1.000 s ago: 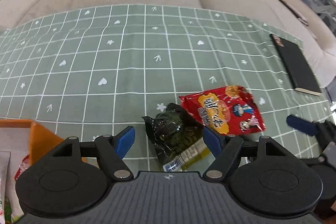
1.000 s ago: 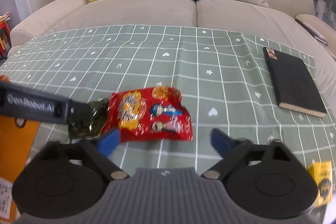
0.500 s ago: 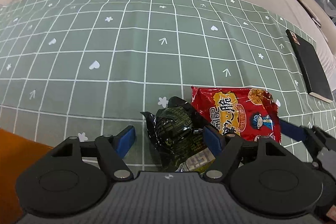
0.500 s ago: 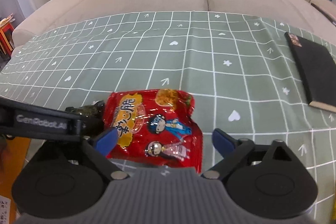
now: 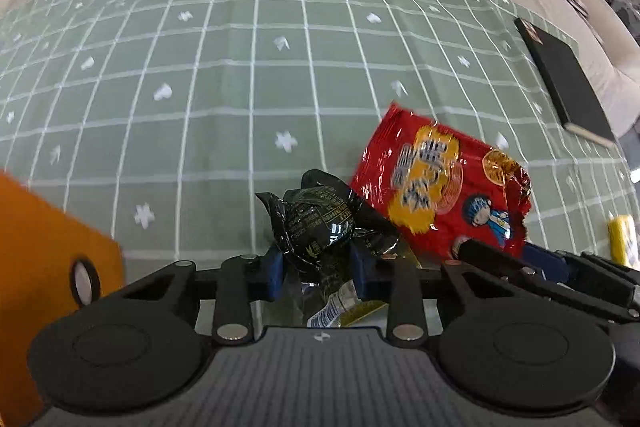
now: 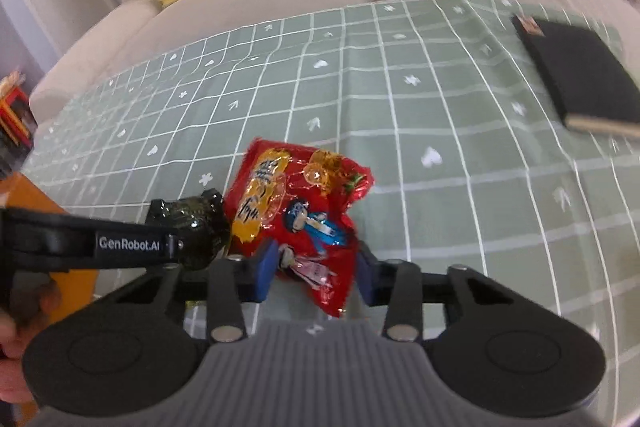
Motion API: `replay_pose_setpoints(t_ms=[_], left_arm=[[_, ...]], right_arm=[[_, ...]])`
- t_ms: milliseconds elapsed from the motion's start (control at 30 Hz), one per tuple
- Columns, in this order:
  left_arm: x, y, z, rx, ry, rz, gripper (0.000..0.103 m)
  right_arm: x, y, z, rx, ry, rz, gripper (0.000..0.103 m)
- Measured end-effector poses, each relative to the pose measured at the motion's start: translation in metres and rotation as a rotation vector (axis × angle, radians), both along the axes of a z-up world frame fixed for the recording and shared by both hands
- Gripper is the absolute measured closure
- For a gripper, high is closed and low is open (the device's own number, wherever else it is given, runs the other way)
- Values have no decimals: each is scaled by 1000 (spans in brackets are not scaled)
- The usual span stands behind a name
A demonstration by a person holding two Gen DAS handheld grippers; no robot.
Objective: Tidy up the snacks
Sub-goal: 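Grasp the dark seaweed pack with the left gripper while the right grasps the red chip bag, then lift and carry the seaweed pack and red chip bag over the orange box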
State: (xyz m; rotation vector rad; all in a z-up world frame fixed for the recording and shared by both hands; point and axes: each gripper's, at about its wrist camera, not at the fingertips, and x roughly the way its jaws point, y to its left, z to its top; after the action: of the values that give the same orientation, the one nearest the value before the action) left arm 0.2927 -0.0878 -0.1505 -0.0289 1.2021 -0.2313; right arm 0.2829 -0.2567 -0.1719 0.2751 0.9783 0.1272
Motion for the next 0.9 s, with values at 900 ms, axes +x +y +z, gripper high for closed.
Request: replay_pose_setpoints(t_ms=[900], left_arm=[[-138, -2, 9, 30, -6, -136, 67]], right_arm=[[-160, 3, 11, 107, 175, -119, 89]])
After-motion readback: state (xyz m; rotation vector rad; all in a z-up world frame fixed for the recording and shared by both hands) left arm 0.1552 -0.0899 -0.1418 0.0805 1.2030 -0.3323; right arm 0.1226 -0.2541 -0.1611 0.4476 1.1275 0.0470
